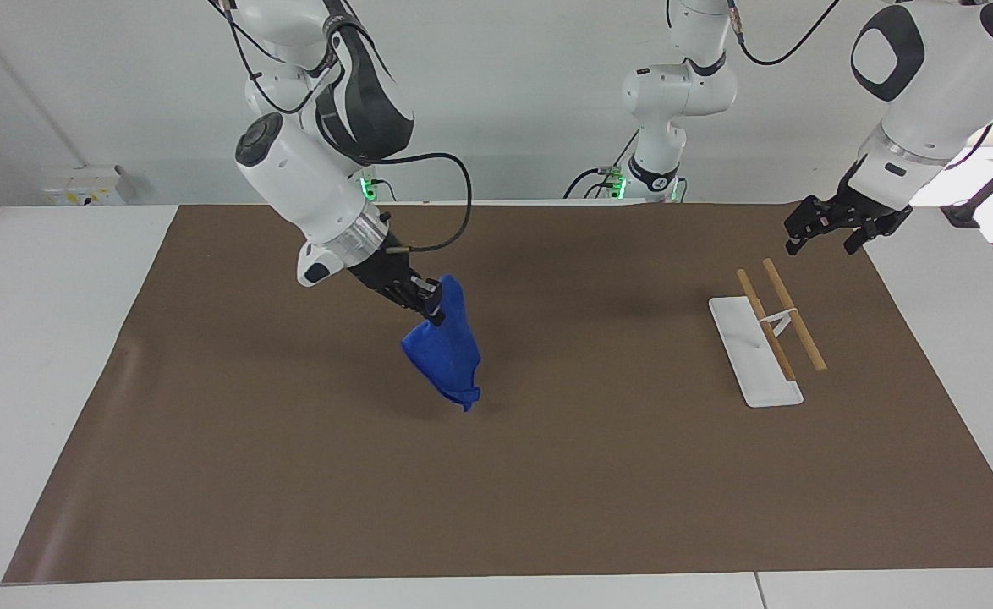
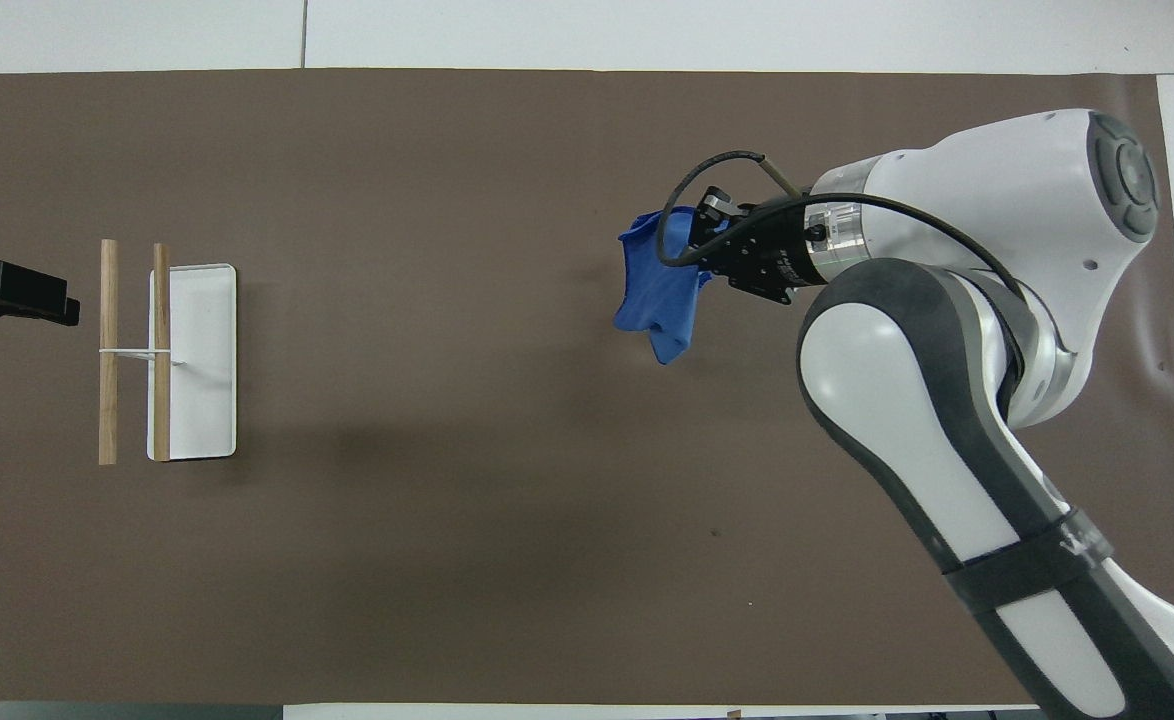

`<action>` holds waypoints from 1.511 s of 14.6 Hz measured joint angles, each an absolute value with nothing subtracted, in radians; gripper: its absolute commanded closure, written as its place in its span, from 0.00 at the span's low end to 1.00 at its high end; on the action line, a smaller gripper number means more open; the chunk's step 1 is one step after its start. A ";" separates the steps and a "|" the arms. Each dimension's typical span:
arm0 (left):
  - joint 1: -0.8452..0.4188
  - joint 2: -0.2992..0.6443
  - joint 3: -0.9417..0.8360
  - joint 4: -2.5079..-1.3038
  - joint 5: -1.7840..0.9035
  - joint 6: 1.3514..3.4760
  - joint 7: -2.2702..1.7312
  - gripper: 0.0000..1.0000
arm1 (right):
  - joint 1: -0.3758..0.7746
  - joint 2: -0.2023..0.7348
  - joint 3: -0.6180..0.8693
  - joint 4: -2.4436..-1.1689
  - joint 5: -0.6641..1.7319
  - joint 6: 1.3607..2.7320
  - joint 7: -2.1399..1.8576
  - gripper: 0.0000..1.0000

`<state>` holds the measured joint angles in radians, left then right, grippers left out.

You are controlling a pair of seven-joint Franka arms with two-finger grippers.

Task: Right arm passes towel to left arm to hang
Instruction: 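Lift the towel with the right gripper toward the left gripper, then grasp the towel with the left gripper while the right gripper holds it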

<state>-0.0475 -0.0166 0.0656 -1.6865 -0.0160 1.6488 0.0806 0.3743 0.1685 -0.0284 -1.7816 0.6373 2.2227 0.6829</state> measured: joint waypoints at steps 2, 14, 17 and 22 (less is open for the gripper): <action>-0.051 -0.024 0.061 -1.718 -0.017 1.689 0.053 0.00 | 0.435 0.179 -0.028 -1.780 0.770 2.311 0.787 1.00; -0.284 -0.030 0.046 -1.958 -0.204 2.008 -0.862 0.00 | 0.645 0.221 -0.027 -1.692 1.307 2.607 1.141 1.00; -0.305 -0.031 0.045 -1.961 -0.250 2.019 -1.130 0.00 | 0.668 0.227 -0.026 -1.686 1.333 2.640 1.146 1.00; -0.318 -0.030 0.045 -1.963 -0.316 2.098 -1.416 0.00 | 0.688 0.233 -0.025 -1.683 1.335 2.658 1.148 1.00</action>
<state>-0.3184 -0.0302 0.0451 -1.9626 -0.3163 2.0981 -1.4164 0.6880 0.2328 -0.0249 -1.6831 1.3351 2.6578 1.1478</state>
